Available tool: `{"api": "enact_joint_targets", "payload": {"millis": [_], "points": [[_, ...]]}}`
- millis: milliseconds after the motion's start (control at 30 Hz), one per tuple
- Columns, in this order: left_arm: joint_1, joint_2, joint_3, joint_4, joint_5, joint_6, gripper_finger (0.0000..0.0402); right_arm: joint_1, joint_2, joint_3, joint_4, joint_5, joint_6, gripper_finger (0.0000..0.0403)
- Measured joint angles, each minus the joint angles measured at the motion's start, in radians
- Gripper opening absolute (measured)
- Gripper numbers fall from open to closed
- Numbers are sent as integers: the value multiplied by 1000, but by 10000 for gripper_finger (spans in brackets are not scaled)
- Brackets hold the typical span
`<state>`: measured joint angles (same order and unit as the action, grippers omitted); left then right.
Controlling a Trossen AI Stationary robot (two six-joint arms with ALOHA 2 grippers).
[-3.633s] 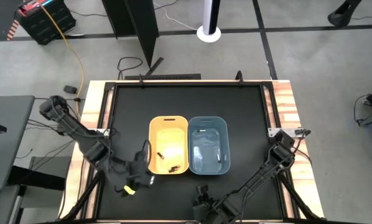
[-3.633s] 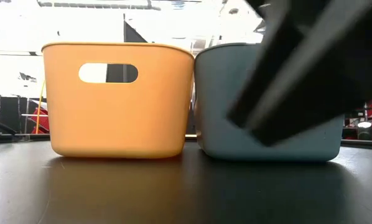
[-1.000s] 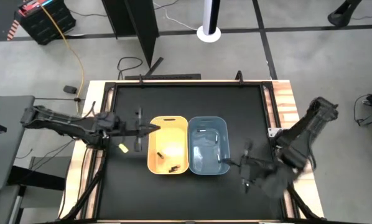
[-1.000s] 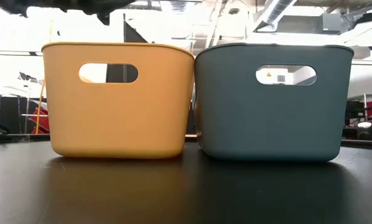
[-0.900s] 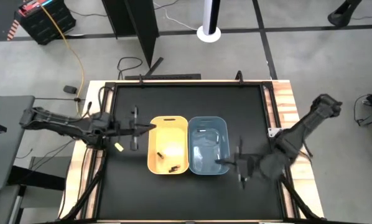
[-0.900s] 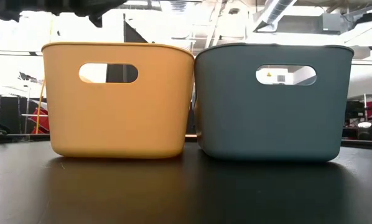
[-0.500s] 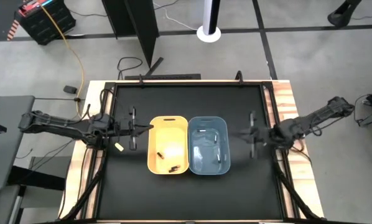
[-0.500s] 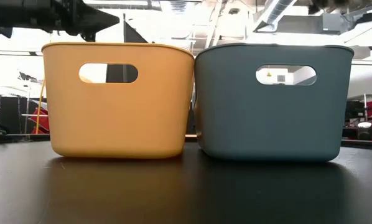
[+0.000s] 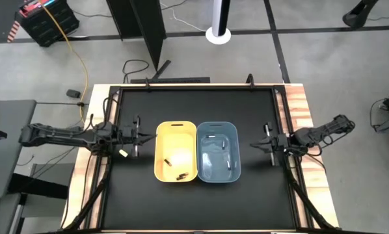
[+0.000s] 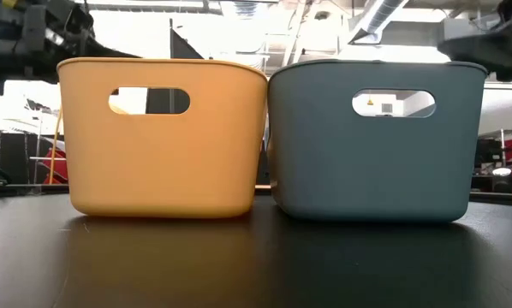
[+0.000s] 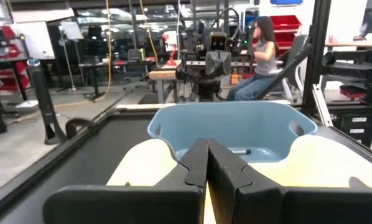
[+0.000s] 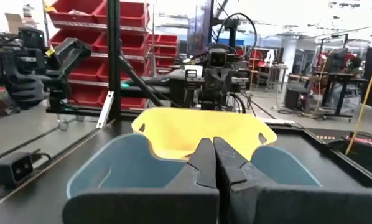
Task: Sort batteries
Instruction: Return to Home Position
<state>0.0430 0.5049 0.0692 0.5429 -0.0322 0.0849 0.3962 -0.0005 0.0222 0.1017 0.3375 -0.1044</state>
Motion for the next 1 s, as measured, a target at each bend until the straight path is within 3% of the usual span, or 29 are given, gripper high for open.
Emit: {"api": "enact_joint_targets", "payload": {"millis": [167, 633, 1000], "points": [[5, -103, -57, -34, 0, -20, 0, -12, 1, -9, -41, -2, 4, 0], [5, -364, -60, -324, 49, 5, 0, -66, 2, -9, -49, 1, -63, 0], [5, -494, -61, -451, 73, 47, 0, -146, 2, -9, -51, 3, -59, 0]]}}
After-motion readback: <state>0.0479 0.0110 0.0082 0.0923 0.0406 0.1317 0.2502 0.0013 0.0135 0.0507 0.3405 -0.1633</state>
